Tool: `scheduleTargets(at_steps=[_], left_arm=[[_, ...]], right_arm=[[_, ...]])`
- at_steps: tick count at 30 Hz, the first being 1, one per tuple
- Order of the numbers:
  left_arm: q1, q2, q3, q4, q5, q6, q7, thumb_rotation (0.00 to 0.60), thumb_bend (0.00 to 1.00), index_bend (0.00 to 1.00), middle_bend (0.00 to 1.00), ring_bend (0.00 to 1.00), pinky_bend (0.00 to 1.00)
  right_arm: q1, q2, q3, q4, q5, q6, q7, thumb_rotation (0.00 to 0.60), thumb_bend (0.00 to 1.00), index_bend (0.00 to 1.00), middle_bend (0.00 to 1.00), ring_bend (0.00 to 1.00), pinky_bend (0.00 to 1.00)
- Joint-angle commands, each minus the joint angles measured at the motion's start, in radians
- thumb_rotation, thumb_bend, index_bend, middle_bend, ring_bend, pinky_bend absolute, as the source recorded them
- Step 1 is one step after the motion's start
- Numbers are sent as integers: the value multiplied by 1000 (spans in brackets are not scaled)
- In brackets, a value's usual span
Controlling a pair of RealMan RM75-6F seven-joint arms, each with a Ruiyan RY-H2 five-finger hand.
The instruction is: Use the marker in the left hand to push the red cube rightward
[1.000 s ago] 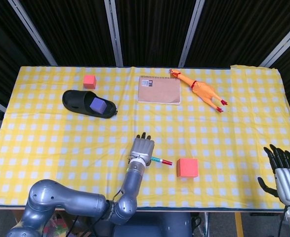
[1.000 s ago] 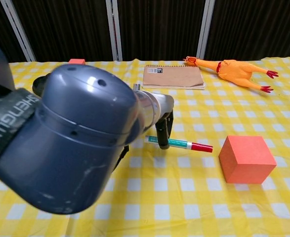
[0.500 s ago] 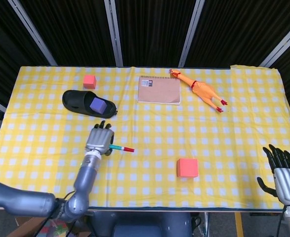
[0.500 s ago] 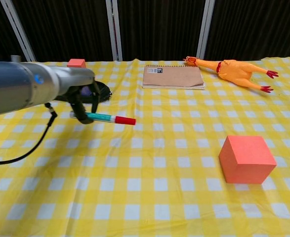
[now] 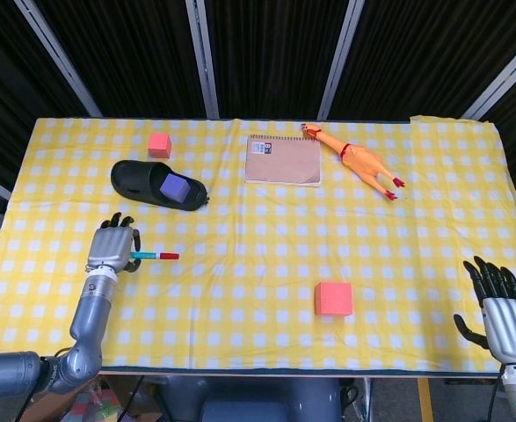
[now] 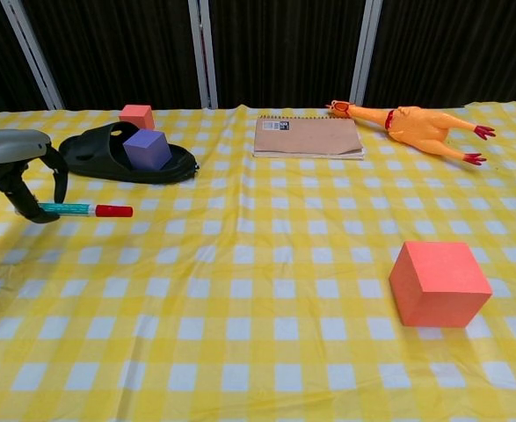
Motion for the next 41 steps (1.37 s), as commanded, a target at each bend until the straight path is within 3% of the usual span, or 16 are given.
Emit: scheduleTargets(at_steps=[1, 10, 19, 22, 25, 30, 36, 41], left_arm=[[4, -25, 3, 64, -10, -29, -19, 600, 463, 556, 125, 23, 135], [3, -61, 10, 130, -27, -68, -26, 600, 353, 454, 73, 16, 112], [45, -7, 8, 46, 46, -55, -105, 600, 337, 368, 52, 5, 86], [90, 34, 20, -15, 144, -30, -181, 600, 336, 328, 43, 0, 71], [150, 79, 50, -62, 286, 14, -269, 600, 304, 208, 23, 0, 66], [292, 174, 166, -87, 582, 138, -422, 600, 171, 32, 0, 0, 56], [439, 220, 269, 8, 821, 302, -572, 600, 93, 0, 0, 0, 16], [512, 250, 291, 71, 893, 364, -645, 600, 83, 0, 0, 0, 14]], right_arm=[[1, 0, 0, 1, 0, -1, 1, 600, 378, 0, 0, 0, 0], [1, 3, 0, 1, -1, -1, 7, 600, 378, 0, 0, 0, 0], [1, 4, -2, 1, -2, -1, 5, 600, 377, 0, 0, 0, 0], [1, 4, -2, 2, -3, -1, 5, 600, 377, 0, 0, 0, 0], [1, 3, -2, 4, -5, 0, 4, 600, 378, 0, 0, 0, 0], [2, 0, -2, 7, -6, 1, -7, 600, 378, 0, 0, 0, 0], [4, -7, -3, 11, -15, 6, -28, 600, 378, 0, 0, 0, 0], [6, -18, -3, 20, -27, 14, -50, 600, 378, 0, 0, 0, 0]])
